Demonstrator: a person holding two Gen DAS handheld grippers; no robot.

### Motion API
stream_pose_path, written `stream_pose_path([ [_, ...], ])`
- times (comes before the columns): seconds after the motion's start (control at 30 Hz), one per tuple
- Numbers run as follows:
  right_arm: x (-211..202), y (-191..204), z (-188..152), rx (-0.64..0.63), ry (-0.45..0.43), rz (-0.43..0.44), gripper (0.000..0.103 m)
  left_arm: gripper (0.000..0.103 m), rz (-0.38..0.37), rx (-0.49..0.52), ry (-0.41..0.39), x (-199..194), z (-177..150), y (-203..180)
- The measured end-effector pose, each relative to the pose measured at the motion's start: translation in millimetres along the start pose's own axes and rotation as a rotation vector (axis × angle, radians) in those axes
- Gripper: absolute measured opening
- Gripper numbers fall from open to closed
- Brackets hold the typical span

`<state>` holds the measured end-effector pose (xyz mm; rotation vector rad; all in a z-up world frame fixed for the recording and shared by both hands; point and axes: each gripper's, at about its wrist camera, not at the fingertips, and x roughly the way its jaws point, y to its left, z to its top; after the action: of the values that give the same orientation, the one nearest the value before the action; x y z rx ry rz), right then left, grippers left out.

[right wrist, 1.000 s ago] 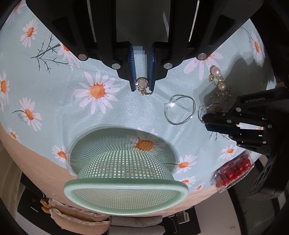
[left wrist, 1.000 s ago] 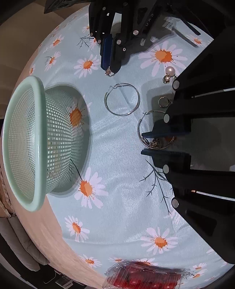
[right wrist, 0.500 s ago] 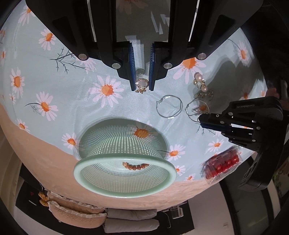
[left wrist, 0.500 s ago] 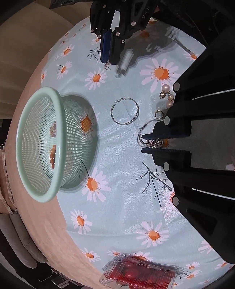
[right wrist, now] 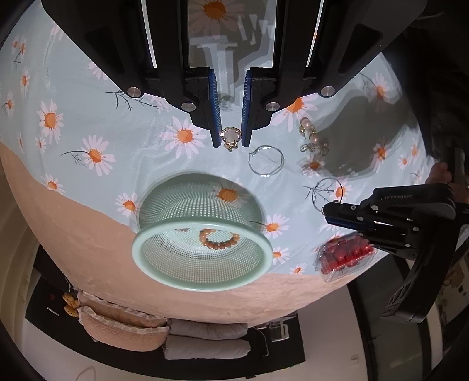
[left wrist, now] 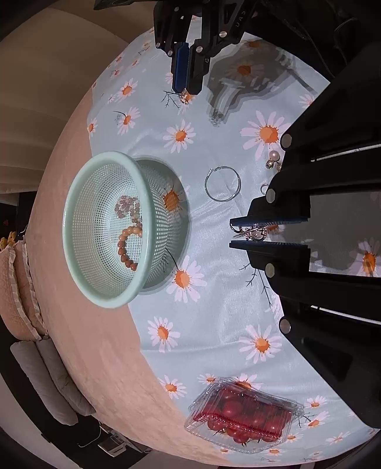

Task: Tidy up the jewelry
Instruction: 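Carry both pieces into the green basket and open both tools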

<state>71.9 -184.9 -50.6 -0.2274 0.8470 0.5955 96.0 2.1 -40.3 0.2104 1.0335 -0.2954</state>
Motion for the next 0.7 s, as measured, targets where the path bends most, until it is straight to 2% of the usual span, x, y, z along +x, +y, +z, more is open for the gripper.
stream_pose_path([
  [0.33, -21.1, -5.3, 20.5, -0.028, -0.059, -0.007, 0.013, 0.010, 0.017, 0.017, -0.040, -22.5, 28.3, 4.5],
  [0.7, -21.2, -13.0, 50.2, -0.071, -0.090, 0.000, 0.013, 0.010, 0.030, 0.048, -0.064, -29.8, 70.9, 5.7],
])
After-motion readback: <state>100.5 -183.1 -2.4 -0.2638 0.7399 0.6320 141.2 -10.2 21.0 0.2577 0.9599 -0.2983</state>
